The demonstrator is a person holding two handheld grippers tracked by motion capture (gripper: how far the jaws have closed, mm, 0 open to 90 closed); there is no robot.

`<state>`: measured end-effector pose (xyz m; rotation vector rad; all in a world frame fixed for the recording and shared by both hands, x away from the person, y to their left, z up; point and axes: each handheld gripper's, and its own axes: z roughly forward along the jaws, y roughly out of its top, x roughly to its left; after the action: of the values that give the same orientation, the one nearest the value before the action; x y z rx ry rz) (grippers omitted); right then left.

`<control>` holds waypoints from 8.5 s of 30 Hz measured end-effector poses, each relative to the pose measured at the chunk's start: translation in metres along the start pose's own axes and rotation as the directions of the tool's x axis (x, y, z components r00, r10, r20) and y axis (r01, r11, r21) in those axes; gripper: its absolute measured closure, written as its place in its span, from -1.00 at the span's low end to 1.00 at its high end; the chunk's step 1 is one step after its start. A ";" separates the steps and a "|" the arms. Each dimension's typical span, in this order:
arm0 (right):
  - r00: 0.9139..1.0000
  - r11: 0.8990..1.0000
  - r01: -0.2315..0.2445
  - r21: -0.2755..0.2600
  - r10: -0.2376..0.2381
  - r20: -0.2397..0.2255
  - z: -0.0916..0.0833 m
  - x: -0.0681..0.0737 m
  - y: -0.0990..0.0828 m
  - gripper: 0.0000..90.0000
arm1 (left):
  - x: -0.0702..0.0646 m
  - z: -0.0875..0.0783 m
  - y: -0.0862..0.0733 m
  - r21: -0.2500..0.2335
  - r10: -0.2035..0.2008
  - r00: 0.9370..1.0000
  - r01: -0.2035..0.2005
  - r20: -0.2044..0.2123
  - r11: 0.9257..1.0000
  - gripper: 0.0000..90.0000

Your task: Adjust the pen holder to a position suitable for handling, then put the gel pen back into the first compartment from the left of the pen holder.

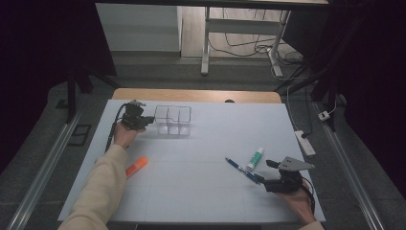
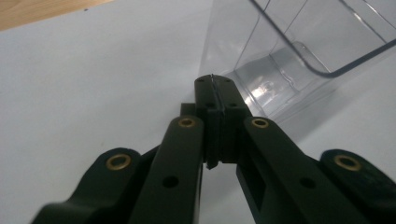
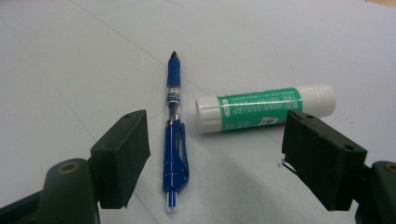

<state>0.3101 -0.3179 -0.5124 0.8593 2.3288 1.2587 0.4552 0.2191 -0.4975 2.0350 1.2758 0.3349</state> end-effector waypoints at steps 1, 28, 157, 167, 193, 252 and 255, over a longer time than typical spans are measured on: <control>1.000 1.000 -0.001 0.000 0.001 0.000 0.000 0.000 0.000 -0.50 | -0.001 0.001 0.001 0.005 0.006 1.000 -0.006 0.006 1.000 0.99; 1.000 1.000 0.000 0.011 0.000 0.000 0.001 0.000 -0.001 -0.50 | -0.009 0.010 0.004 0.028 0.020 0.999 -0.021 0.026 0.999 0.99; 1.000 1.000 -0.015 -0.012 0.015 -0.013 0.003 -0.002 0.001 -0.49 | -0.080 -0.123 -0.135 -0.114 0.142 0.988 -0.135 0.060 0.984 -0.28; 1.000 1.000 -0.003 -0.011 0.003 0.003 -0.002 0.001 0.004 -0.49 | -0.074 -0.122 -0.140 -0.140 0.127 0.990 -0.118 0.061 0.983 -0.33; 0.996 0.993 0.040 0.109 -0.032 -0.078 0.019 0.015 0.057 -0.44 | -0.077 -0.116 -0.140 -0.118 0.145 0.987 -0.137 0.064 0.984 -0.35; 0.997 0.853 0.053 0.519 -0.012 -0.081 0.114 0.027 0.088 0.35 | -0.079 -0.111 -0.139 -0.097 0.157 0.984 -0.149 0.087 0.984 -0.35; 0.998 0.848 0.055 0.527 -0.027 -0.061 0.115 0.031 0.088 0.43 | -0.079 -0.109 -0.140 -0.092 0.156 0.983 -0.148 0.092 0.985 -0.35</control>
<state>0.3822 -0.1889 -0.5011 0.9349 2.7714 0.6152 0.2613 0.2348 -0.5025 2.0553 1.0318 0.3481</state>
